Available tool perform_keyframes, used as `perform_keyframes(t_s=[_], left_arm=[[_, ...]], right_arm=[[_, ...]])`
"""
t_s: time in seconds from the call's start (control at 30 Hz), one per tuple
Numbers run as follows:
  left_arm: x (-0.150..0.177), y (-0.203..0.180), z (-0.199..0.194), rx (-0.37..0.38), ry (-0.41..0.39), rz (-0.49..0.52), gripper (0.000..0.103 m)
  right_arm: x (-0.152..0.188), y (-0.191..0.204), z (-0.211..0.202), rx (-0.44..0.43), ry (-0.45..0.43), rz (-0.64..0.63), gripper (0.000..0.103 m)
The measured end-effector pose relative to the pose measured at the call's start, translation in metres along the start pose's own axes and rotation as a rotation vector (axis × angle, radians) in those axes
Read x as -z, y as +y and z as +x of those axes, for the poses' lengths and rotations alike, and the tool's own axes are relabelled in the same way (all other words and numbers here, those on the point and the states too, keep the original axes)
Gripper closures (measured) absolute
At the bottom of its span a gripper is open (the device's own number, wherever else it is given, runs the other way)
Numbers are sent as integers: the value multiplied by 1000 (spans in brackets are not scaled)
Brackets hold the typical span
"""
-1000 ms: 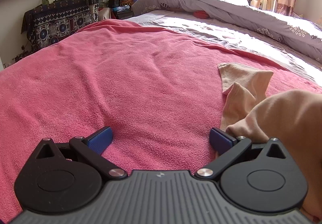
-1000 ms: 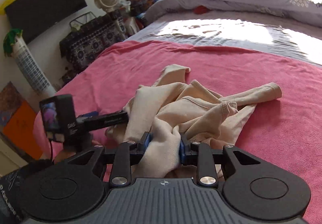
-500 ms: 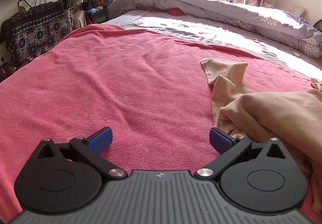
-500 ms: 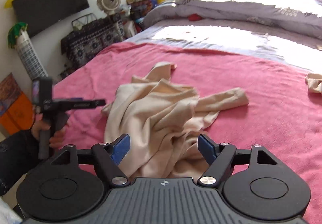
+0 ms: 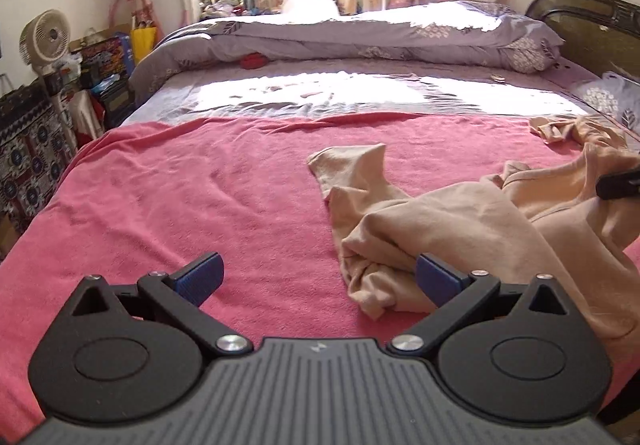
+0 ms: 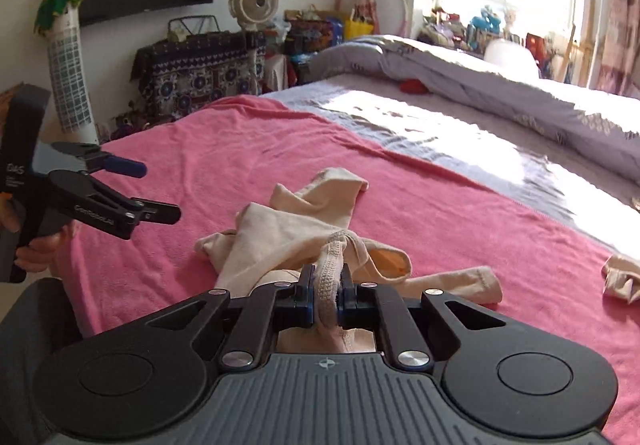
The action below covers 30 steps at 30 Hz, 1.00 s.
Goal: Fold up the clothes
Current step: 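Grasp the beige shirt's collar edge with the right gripper, then grasp the shirt's shoulder with the left gripper while the right gripper holds the collar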
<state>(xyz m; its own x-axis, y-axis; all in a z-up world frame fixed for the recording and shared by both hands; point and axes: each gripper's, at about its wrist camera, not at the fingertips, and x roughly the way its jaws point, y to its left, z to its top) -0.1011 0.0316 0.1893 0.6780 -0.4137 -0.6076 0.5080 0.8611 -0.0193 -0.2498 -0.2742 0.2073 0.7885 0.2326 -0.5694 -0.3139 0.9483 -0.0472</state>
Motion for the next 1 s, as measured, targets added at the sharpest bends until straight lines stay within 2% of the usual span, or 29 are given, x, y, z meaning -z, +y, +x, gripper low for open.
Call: perform_keyframes(t_s=[0.13,0.2,0.3,0.4,0.47,0.6,0.67,0.83,0.9,1.0], left_arm=[[-20,-29,1,57,-73,135,0],[-31,-46,10,82,-82,198,0],[-42,-68,28,153,-23,284,0],[-42,-88,46,282,101,350,0],[-41,-100,57,311,139,355,0],[-51,-116,74,344,178,231,0],[-55,-128,91,301,200,222,0],[-48,-161,133,-2,282,407,0],[-43,-163,138,-63,276,446,0],[-43,-160,142,-80,265,428,1]], right_arm=[[-8,6,-39,-59,-19,-106,91],[-9,12,-50,-79,-1,-142,91],[-22,33,-30,-138,63,-160,91],[-17,52,-17,-187,132,-152,91],[-10,66,-10,-201,175,-126,91],[6,62,-1,-208,221,-57,91],[12,60,-3,-205,221,-23,91],[17,44,-10,-191,215,5,91],[19,38,-11,-180,215,22,91],[21,34,-8,-171,218,46,91]])
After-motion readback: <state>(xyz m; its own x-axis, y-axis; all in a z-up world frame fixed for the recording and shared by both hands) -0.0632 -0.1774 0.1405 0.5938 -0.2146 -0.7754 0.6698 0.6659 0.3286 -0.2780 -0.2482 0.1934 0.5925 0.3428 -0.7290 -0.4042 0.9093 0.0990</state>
